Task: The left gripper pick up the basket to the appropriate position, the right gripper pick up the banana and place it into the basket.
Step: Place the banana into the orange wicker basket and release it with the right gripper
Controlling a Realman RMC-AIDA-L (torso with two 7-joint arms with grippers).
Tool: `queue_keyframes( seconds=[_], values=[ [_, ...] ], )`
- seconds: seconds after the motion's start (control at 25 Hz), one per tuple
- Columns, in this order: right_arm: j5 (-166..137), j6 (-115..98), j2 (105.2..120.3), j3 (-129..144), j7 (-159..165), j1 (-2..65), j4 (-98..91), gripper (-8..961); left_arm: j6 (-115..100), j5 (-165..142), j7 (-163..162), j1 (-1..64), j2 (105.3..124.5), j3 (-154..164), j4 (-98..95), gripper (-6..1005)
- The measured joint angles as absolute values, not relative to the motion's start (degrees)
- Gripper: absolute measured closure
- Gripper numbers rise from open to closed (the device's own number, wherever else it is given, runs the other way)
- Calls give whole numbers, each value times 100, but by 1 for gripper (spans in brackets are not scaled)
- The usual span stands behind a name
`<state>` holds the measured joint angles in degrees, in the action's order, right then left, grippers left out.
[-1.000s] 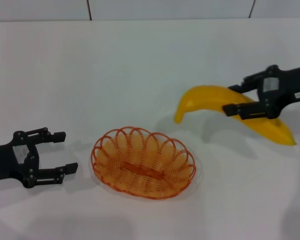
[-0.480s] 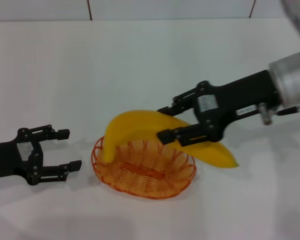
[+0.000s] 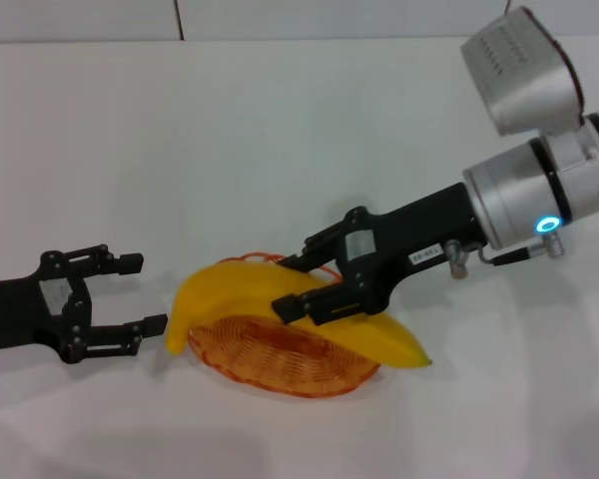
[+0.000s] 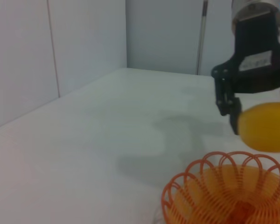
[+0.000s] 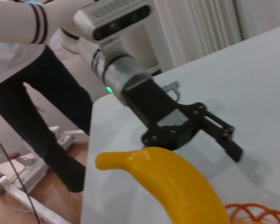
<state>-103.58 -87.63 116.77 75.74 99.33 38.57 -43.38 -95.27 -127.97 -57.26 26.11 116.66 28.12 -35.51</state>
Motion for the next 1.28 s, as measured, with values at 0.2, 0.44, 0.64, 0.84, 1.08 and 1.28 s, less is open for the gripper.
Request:
queue_keyframes(
  seconds=[0.2, 0.44, 0.64, 0.84, 1.08, 1.28],
  values=[
    [-10134, -8574, 11681, 8018, 9933, 3859, -4326, 461, -9527, -12797, -5726, 2610, 11665, 2813, -3551, 172],
    [-10097, -8380, 11671, 8036, 9933, 3872, -4267, 460, -9527, -12797, -5721, 2623, 11663, 2820, -3500, 172],
    [-10092, -8330, 11662, 8029, 9968, 3875, -4302, 459, -9520, -12797, -5716, 2617, 11654, 2812, -3471, 172],
    [-10090, -8333, 11655, 8047, 9997, 3879, -4315, 457, -9518, -12797, -5713, 2614, 11654, 2812, -3471, 172],
    [-10089, -8333, 11654, 8021, 10000, 3938, -4310, 455, -9518, -12797, -5713, 2611, 11654, 2812, -3472, 172],
    [-10089, -8322, 11640, 8004, 10002, 3948, -4284, 453, -9518, -12797, -5712, 2610, 11655, 2812, -3472, 172]
  ],
)
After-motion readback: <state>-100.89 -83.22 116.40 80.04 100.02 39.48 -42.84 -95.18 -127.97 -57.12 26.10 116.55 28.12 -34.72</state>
